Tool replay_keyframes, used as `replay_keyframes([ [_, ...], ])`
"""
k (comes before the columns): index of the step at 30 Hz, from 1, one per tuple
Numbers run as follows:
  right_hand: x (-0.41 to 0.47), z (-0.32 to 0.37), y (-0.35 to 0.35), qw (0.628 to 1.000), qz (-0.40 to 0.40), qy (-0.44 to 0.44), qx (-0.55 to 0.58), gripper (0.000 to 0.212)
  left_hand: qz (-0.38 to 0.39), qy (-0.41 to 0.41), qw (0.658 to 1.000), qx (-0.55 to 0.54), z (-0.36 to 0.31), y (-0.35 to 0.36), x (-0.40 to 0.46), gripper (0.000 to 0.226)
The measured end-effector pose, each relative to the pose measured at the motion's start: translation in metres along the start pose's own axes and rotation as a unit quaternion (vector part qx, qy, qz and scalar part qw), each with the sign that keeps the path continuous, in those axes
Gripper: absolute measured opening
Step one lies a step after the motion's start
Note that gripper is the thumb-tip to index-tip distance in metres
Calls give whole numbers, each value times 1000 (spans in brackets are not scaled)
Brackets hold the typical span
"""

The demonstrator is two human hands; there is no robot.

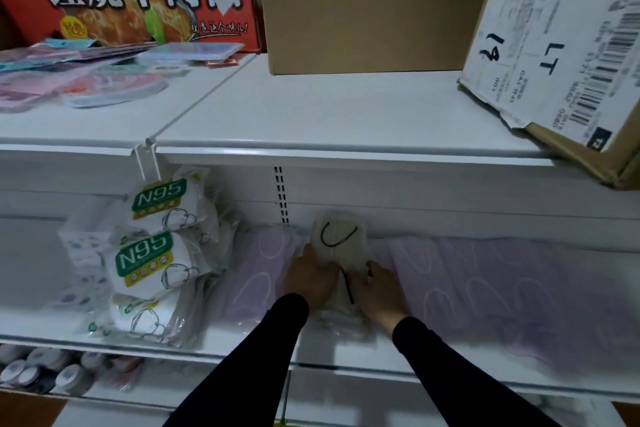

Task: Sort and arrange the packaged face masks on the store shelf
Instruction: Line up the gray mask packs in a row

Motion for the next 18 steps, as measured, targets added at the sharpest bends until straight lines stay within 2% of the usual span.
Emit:
replay_keyframes([
  [6, -10, 9, -9, 999, 5, -4, 39, 57, 9, -35, 997, -61, 4, 0, 2, 69],
  [9, -13, 11, -12, 999, -7, -13, 49, 50, 4, -33, 997, -62, 4, -4, 2, 84],
  [13, -14, 7, -14, 997, 17, 5, 77, 30, 0, -22, 998, -55, 5, -6, 0, 65],
  [15, -13, 2, -13, 996, 25, 10, 79, 37, -4, -26, 998, -61, 7, -6, 0, 68],
  [18, -12, -1, -14, 997, 22, 28, 74, 63, -3, -37, 997, -61, 9, -11, -2, 81],
])
Point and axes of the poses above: each hand's wrist, its own x-axis towards the middle knuckle, its own y-axis out of the palm, z = x × y, the point moved 1 cm from there along x, towards the middle knuckle, and after that the axes turned 11 degrees about y, right-handed, at the moved point
